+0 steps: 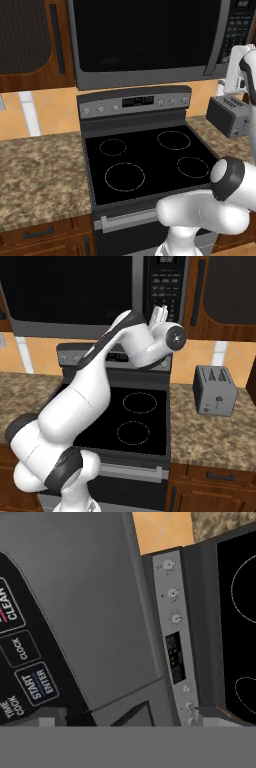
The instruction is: Pick the broccoli from the sink and place it in the bowl. Then pick the bowl and place it in the microwave. Then close the microwave door and press the start button.
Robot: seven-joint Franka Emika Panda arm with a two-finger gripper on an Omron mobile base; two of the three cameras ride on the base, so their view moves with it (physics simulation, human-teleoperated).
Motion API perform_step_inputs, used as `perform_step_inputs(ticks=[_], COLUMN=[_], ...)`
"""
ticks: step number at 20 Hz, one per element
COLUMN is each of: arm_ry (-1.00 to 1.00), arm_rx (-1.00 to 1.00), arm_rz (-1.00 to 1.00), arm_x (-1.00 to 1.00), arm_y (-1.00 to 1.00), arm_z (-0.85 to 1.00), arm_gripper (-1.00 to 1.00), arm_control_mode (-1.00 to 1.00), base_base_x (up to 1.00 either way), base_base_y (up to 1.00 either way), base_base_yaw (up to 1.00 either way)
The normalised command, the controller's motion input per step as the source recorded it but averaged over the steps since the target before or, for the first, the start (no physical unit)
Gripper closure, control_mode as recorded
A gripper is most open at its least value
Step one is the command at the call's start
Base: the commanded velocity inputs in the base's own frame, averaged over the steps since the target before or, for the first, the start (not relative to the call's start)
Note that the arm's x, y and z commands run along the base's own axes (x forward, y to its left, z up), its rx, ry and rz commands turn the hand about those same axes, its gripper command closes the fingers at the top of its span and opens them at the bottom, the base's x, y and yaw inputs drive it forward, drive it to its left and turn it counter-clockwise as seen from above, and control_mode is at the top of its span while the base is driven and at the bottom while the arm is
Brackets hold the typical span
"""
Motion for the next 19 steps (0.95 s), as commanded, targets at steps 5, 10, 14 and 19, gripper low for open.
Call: perform_step_inputs(ticks=[5, 10, 14, 19], arm_ry=[0.00, 0.00, 0.00, 0.00], arm_rx=[0.00, 0.00, 0.01, 0.00], arm_rz=[0.02, 0.03, 0.04, 0.02], arm_x=[0.25, 0.24, 0.31, 0.12], arm_y=[-0.15, -0.18, -0.17, -0.03], arm_z=[-0.15, -0.02, 0.00, -0.03], arm_gripper=[-1.00, -1.00, -1.00, -1.00], arm_control_mode=[-1.00, -1.00, -1.00, -1.00], base_base_x=[0.00, 0.00, 0.00, 0.00], base_base_y=[0.00, 0.00, 0.00, 0.00], base_base_yaw=[0.00, 0.00, 0.00, 0.00])
